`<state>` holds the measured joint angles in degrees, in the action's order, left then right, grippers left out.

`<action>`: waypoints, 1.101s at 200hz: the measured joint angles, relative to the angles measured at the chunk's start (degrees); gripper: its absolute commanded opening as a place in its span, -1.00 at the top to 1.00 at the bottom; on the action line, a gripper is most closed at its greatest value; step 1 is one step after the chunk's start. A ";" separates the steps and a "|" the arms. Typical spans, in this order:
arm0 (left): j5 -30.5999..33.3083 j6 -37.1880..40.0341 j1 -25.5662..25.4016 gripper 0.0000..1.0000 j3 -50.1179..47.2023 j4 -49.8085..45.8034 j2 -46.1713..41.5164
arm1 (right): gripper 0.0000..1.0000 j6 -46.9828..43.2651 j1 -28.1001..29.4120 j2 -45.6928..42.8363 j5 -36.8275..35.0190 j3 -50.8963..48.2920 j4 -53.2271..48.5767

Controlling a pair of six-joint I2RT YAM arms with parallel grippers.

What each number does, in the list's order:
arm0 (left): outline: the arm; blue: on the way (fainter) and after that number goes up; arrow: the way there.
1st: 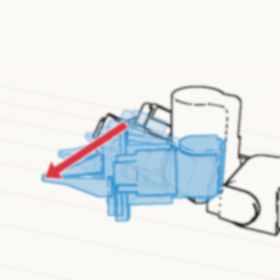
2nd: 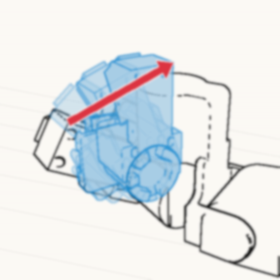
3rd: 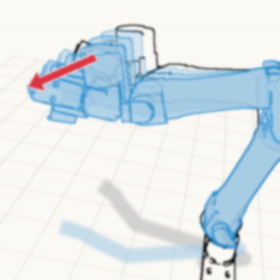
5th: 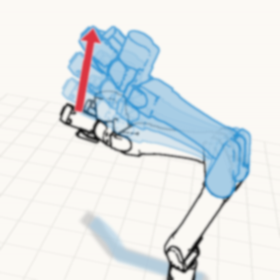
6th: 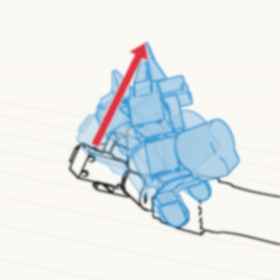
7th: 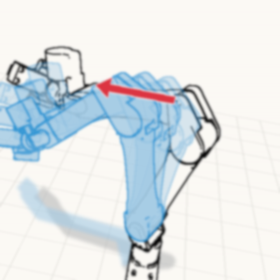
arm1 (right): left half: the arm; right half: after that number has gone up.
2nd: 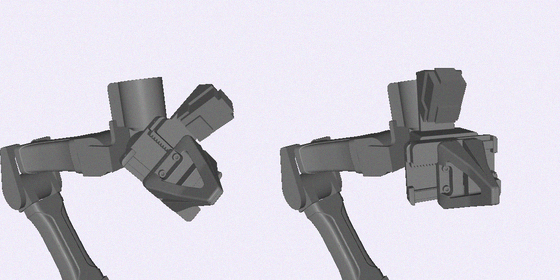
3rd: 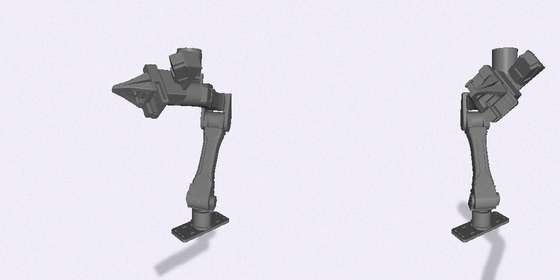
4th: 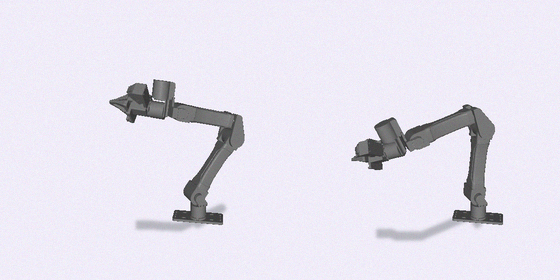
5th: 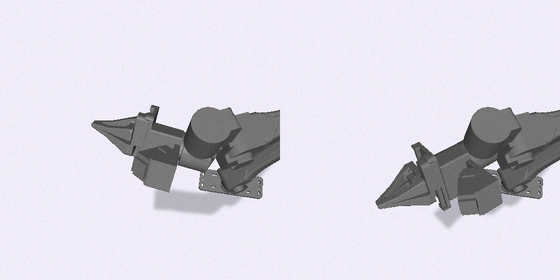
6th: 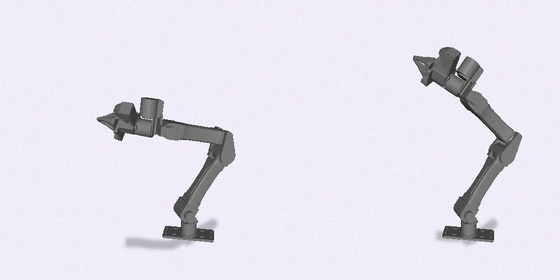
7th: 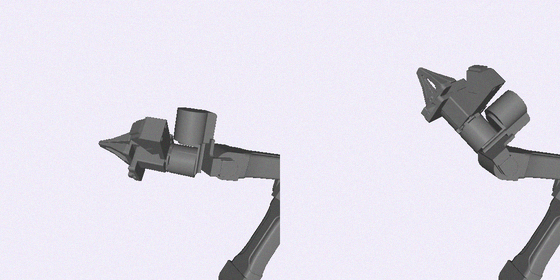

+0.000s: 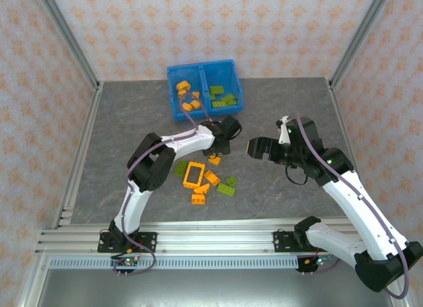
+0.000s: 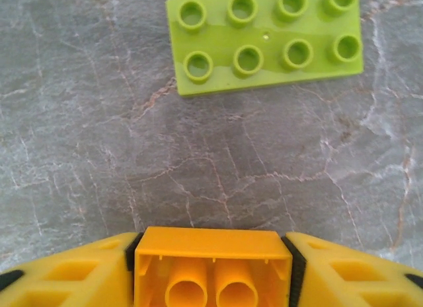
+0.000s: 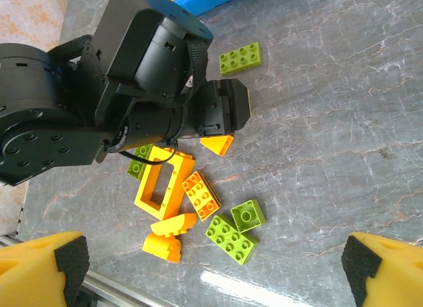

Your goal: Sort the legos into containers by color

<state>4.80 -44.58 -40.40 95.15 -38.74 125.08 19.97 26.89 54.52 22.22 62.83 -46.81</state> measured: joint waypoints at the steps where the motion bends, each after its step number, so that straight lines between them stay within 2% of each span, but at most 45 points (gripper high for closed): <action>1: 0.04 0.04 0.00 0.04 0.02 -0.02 0.00 | -0.99 0.00 0.00 0.00 0.02 0.00 0.00; 36: 0.24 -0.59 0.00 0.27 0.68 -1.18 0.02 | -0.99 -0.02 0.00 0.00 0.33 0.00 -0.04; 91: 4.96 1.66 0.90 0.29 6.19 -6.78 -1.95 | -0.99 0.00 0.00 0.00 0.35 0.00 -0.31; 117: 7.93 4.96 4.52 0.29 10.64 -8.26 -5.79 | -0.99 0.00 0.00 0.00 0.35 0.00 -0.31; 153: 11.67 10.21 12.50 0.30 20.31 -8.15 -6.88 | -0.99 0.04 0.00 0.00 0.42 0.00 -0.31; 184: 13.46 14.08 17.51 0.31 33.66 -8.02 -0.33 | -0.99 0.74 0.00 0.00 0.79 0.00 -0.31; 220: 12.55 17.57 20.11 0.27 51.41 -7.04 14.93 | -0.99 1.51 0.00 0.00 0.79 0.00 -0.35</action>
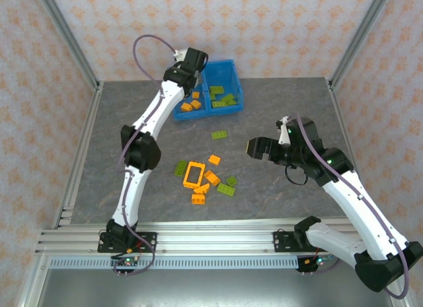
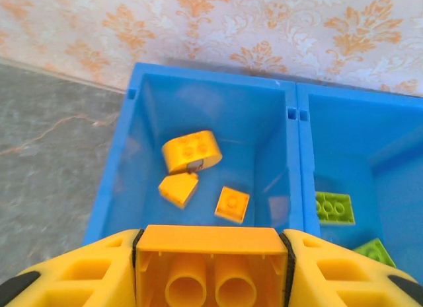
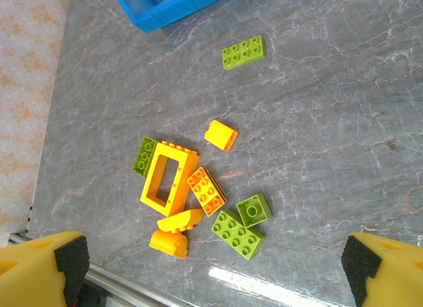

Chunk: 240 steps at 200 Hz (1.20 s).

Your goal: Sort the legos into containers by color

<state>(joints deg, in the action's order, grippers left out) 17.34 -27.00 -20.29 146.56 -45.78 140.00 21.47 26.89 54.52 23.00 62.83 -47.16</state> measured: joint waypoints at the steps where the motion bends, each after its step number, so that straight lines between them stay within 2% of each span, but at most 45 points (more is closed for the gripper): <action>1: -0.09 0.11 0.04 0.27 0.20 0.04 0.28 | -0.99 0.00 0.00 0.00 0.00 0.00 0.00; 38: -2.40 1.86 1.81 0.23 2.67 1.18 8.96 | -0.99 0.52 0.00 0.00 -0.04 0.00 -0.04; 57: -4.13 1.79 2.82 0.12 2.67 1.22 10.75 | -0.99 0.87 0.00 0.00 -0.04 0.00 -0.04; 85: -7.02 2.05 3.89 -0.26 2.80 1.53 10.99 | -0.99 1.07 0.00 0.00 -0.02 0.00 -0.02; 133: -10.25 2.91 3.89 -0.39 2.78 1.14 8.41 | -0.99 1.07 0.00 0.00 -0.02 -0.02 -0.02; 157: -11.32 2.69 3.82 -0.42 -1.01 0.72 1.14 | -0.99 1.05 0.00 0.00 0.02 -0.46 0.02; 189: -14.25 2.45 3.80 -0.46 -8.98 0.74 -14.19 | -1.00 -0.50 0.92 0.96 -0.50 -1.36 0.04; 214: -20.17 3.21 3.80 -0.61 -20.59 2.23 -28.92 | -0.96 -4.96 3.82 5.27 -2.38 -1.11 0.33; 240: -26.77 6.62 3.50 -0.76 -37.24 4.07 -43.91 | -0.92 -11.58 8.07 14.29 -5.29 1.66 0.44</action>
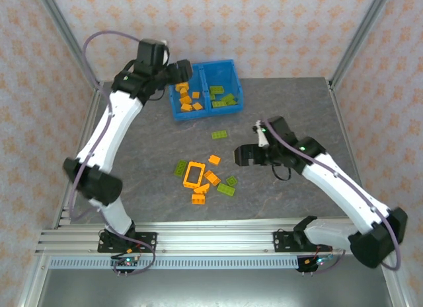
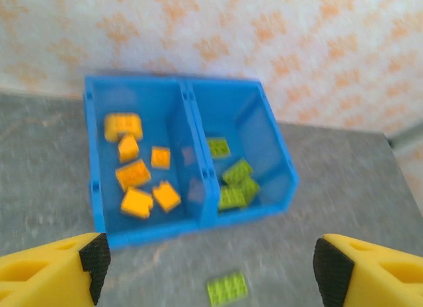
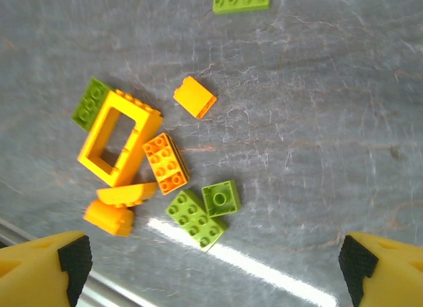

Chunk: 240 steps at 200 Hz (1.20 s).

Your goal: Sort the legos into containers by color

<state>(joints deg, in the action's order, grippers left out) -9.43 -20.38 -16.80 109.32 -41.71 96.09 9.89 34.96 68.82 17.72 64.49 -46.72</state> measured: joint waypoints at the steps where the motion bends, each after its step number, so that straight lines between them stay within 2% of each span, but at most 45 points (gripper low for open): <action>1: -0.20 0.09 -0.02 -0.77 -0.42 -0.02 -0.39 | -0.92 -0.20 0.07 0.28 -0.11 0.09 0.00; 19: -4.44 4.07 -0.46 -0.86 -12.07 -0.26 -9.57 | -0.88 -5.35 2.84 8.09 -1.90 3.65 -0.02; 50: -9.88 11.43 -2.03 -0.98 -26.34 -4.02 -22.25 | -0.82 -13.66 6.56 21.20 -4.94 9.44 0.02; 87: -13.07 16.96 -2.67 -0.99 -36.83 -9.31 -36.04 | -0.75 -20.06 7.13 32.48 -5.95 13.92 0.20; 112: -13.55 19.12 -2.69 -1.00 -41.33 -11.56 -42.62 | -0.58 -23.19 7.41 39.15 -6.23 17.99 0.24; 165: -13.92 21.09 -2.69 -1.00 -47.52 -12.09 -47.74 | -0.21 -25.49 7.76 50.07 -7.04 24.76 0.87; 185: -13.57 21.57 -2.69 -1.00 -48.37 -12.00 -47.74 | -0.10 -25.77 7.76 51.65 -7.52 24.79 1.07; 240: -12.63 21.97 -2.69 -1.00 -50.75 -10.73 -47.74 | 0.38 -25.27 8.13 52.11 -6.56 25.16 1.27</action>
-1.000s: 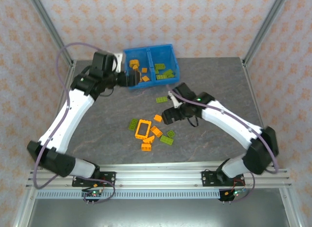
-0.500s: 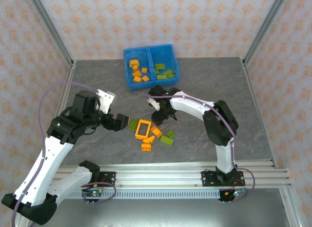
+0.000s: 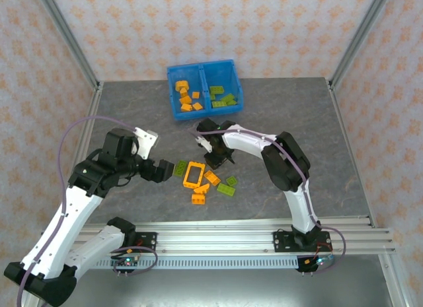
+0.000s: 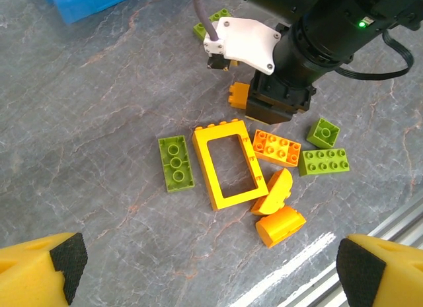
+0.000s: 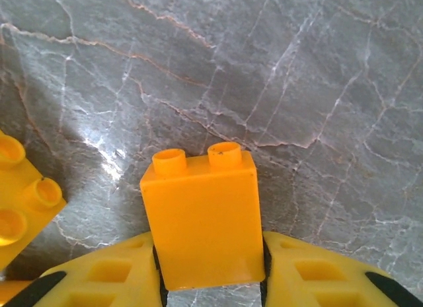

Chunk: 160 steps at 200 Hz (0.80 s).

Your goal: Sort the legos into containers by color

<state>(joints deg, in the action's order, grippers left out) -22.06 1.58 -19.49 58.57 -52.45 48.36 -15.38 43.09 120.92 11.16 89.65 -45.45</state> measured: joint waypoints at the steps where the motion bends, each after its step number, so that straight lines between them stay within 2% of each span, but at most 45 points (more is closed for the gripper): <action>1: 0.02 0.00 0.00 -1.00 -0.04 0.07 0.00 | 0.38 0.02 0.00 0.00 0.00 0.00 0.00; 23: 0.42 0.00 0.00 -1.00 -0.66 0.72 0.02 | 0.49 0.66 -0.11 -0.24 0.42 0.04 -0.20; 55: 0.15 -0.02 0.02 -1.00 -0.66 1.27 0.11 | 0.52 3.67 -0.26 -2.25 0.68 -1.92 2.23; 97: -0.17 -0.04 0.00 -1.00 -1.97 4.33 -2.08 | 0.52 14.10 -1.25 -14.69 3.82 -4.57 10.25; 115: 2.05 -0.24 -0.02 -1.00 -4.20 6.45 -4.68 | 0.53 19.41 -1.79 -18.82 5.27 -3.02 14.93; 138: 8.11 -1.42 -0.02 -1.00 -7.61 8.55 -7.45 | 0.54 24.96 -2.32 -16.57 6.60 3.89 18.80; 160: 13.75 -1.84 -0.02 -1.00 -8.02 8.61 -7.89 | 0.54 28.81 -2.56 -7.98 6.14 15.45 19.50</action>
<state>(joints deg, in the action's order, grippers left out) -8.32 -0.25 -19.51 50.54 -43.83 40.47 13.43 40.53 112.95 17.30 105.10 -25.96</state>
